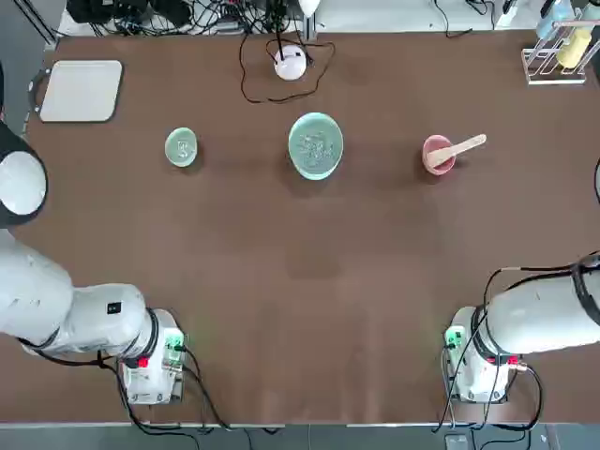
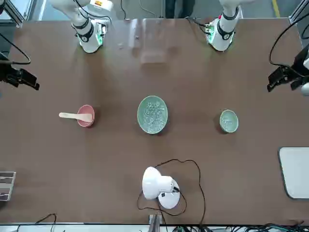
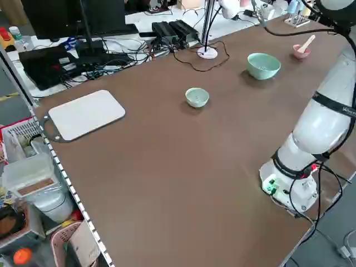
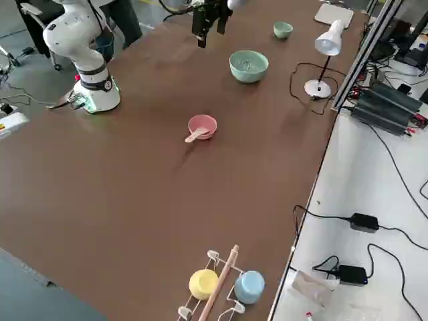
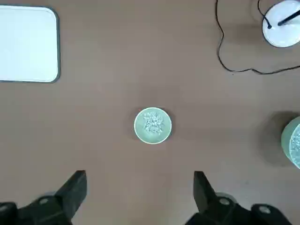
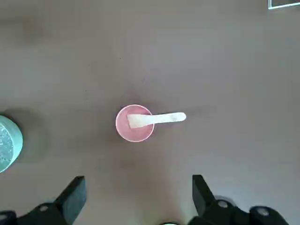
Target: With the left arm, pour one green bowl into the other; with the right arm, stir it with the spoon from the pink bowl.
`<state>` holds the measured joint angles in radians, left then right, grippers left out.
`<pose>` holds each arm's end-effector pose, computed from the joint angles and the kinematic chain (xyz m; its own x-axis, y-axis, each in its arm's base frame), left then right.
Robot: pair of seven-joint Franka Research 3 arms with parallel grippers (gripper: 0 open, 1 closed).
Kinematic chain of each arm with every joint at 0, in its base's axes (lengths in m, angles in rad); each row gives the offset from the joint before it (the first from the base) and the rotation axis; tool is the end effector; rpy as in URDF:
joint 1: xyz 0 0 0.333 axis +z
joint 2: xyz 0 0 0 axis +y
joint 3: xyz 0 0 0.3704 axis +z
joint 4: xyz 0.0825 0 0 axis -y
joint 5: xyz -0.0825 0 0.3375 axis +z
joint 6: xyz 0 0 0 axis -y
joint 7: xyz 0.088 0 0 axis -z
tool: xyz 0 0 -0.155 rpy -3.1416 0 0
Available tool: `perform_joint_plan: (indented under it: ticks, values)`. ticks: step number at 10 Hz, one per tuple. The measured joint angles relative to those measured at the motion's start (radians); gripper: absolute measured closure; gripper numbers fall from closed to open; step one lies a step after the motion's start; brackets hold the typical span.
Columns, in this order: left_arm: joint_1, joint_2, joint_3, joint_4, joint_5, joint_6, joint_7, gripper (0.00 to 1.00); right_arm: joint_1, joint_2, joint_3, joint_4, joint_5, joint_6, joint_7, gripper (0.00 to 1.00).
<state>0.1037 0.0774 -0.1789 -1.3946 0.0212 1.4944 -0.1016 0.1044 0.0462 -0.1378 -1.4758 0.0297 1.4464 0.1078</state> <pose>0.5288 -0.0316 0.6589 0.9993 0.0289 0.0242 0.0290 -0.9996 -0.0049 0.5084 -0.0101 0.6371 0.9875 -0.1373 -0.0771 -0.1388 -0.9902 -0.0151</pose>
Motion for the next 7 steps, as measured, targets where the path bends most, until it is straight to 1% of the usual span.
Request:
perform_joint_plan:
  ticks: [3, 5, 6, 7]
  values:
    - [0.0, 0.0, 0.001, 0.0, 0.0, 0.0, 0.0, 0.0, 0.0, -0.007, 0.0, 0.001, -0.006, 0.001, 0.0, 0.0]
    - [0.006, 0.001, 0.012, -0.001, 0.0, 0.0, 0.0, 0.0, -0.001, -0.013, -0.002, -0.015, -0.008, 0.001, 0.0, 0.0]
    - [0.023, 0.003, 0.018, -0.001, 0.0, 0.0, -0.001, 0.0, -0.002, -0.014, -0.004, -0.047, -0.008, 0.036, 0.0, 0.0]
    - [0.059, 0.008, 0.02, -0.002, 0.0, 0.0, -0.001, 0.0, -0.004, -0.017, -0.005, -0.109, -0.007, 0.11, 0.0, 0.0]
